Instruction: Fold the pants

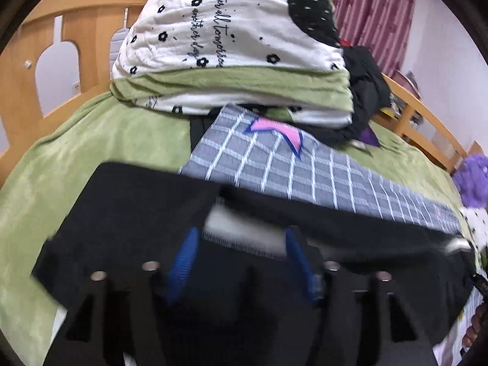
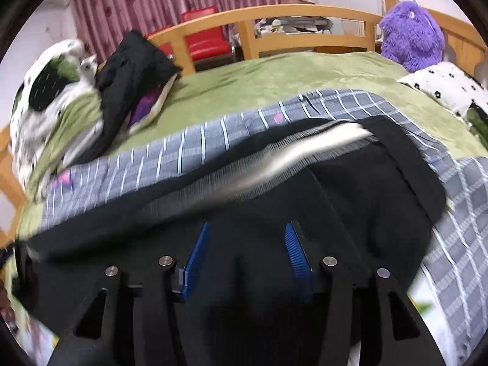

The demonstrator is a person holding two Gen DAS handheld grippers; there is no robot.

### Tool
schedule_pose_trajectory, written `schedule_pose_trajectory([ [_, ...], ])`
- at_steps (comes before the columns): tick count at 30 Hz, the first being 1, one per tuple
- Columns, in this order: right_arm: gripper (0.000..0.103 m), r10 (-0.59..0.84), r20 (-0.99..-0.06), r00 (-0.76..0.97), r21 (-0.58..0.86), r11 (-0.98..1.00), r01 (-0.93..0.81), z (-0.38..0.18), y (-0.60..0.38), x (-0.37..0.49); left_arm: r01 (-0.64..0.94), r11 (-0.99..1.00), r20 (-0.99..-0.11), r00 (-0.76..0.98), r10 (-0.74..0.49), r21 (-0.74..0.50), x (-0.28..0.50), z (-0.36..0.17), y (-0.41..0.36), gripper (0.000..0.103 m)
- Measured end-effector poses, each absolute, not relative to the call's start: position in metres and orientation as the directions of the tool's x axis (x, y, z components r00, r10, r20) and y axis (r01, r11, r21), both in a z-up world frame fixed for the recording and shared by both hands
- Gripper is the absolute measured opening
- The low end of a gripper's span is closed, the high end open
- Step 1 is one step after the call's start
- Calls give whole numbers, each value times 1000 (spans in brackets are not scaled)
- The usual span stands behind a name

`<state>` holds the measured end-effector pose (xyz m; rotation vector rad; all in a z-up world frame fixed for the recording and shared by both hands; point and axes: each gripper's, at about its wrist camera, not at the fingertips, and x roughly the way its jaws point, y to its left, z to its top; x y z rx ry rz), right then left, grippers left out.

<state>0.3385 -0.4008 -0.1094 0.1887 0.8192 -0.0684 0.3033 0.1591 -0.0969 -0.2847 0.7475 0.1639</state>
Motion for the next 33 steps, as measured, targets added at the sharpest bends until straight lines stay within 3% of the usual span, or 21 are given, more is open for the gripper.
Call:
schedule_pose_trajectory([
  [6,55,-5,-778,628,119,981,155,-127,-419,264,-223,941,-763,645,-52,-253,229,-129,158,63],
  [10,56,32,-790,612,199,958,206,-143,-441,238,-287,882,-782,609,-133,-374,189,-162,175,63],
  [12,57,69,-794,605,256,939,229,-152,-450,236,-299,829,-738,648,-188,-473,173,-174,187,63],
  [22,57,109,-751,651,378,879,289,-177,-463,300,-396,735,-710,685,-163,-551,223,-182,205,63],
  [23,57,101,-750,653,385,870,307,-177,-464,311,-408,727,-706,693,-147,-552,226,-183,203,63],
  [25,40,81,-762,642,372,867,331,-178,-464,327,-432,709,-696,709,-116,-558,233,-184,202,62],
  [26,24,57,-770,636,353,868,349,-178,-465,334,-447,695,-692,715,-102,-564,238,-184,203,51],
  [27,20,56,-768,637,358,863,356,-179,-465,337,-476,681,-701,709,-78,-556,244,-185,205,41],
  [28,17,49,-765,642,363,857,367,-176,-465,337,-487,687,-716,694,-70,-539,250,-185,207,17],
  [29,15,44,-757,652,372,850,373,-171,-466,336,-464,704,-720,687,-95,-537,256,-182,209,12],
  [33,13,65,-690,721,398,866,302,-123,-469,306,-359,785,-688,717,-115,-505,236,-143,200,12],
])
